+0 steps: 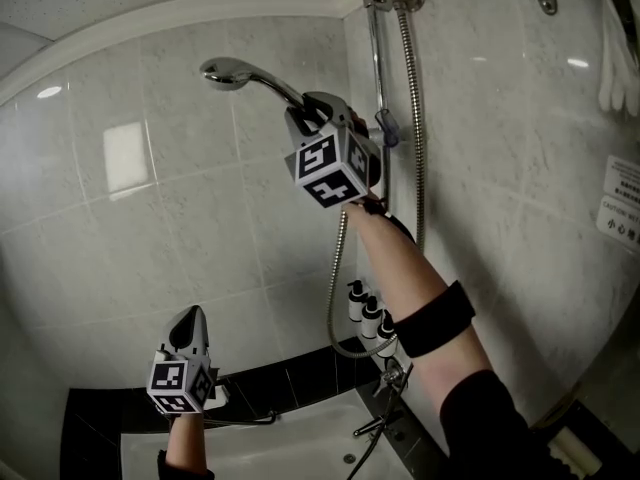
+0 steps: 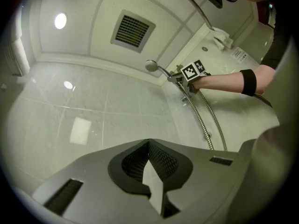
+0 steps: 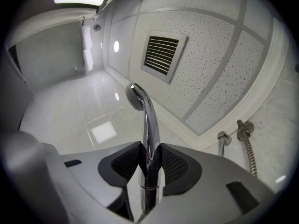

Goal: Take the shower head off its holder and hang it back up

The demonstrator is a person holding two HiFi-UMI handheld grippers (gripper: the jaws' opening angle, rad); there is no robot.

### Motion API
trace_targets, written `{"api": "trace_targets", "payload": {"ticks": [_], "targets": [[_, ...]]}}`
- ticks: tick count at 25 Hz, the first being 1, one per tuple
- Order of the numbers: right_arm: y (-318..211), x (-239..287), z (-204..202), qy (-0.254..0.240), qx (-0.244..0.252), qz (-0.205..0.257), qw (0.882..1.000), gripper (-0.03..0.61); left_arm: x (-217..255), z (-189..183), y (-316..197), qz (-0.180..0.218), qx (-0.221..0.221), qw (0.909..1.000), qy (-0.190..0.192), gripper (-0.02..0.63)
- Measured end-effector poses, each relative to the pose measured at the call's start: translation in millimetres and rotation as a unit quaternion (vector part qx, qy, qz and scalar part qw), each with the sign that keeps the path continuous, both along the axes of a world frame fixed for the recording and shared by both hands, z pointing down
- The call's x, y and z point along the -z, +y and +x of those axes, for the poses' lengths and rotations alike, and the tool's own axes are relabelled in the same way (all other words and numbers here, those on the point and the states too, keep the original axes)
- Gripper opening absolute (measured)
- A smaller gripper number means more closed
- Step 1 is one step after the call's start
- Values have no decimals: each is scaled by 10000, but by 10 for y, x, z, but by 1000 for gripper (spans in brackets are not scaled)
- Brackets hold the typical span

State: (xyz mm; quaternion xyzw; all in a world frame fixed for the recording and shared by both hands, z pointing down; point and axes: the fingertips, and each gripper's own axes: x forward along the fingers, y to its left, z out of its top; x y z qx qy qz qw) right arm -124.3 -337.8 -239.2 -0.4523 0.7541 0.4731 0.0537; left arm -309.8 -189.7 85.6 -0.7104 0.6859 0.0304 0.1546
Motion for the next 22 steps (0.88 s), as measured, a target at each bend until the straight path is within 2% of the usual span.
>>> {"api": "trace_targets", "payload": {"ticks": [4,9,15,18,22], "targets": [[73,-239,49,-364,411,-453,9975,140,-130,-58,63,-115,42,9999,16,0],[196,-598,118,-830,976,-962,9871,140,-359,-135,104,-273,90,9995,142,0],[399,-1158,151,-974,1363,-1397,9759,140,-666,-166,227,-493,142,9983,285,0],[490,-1458,171,-1107,1582,-1661,9670,140,-788,-193,320,-588,196,9975,325,0],[580,-1976,187,-1355,1868,-2210,9476,140,-1000,-228,493,-780,290,9958,393,0]]}}
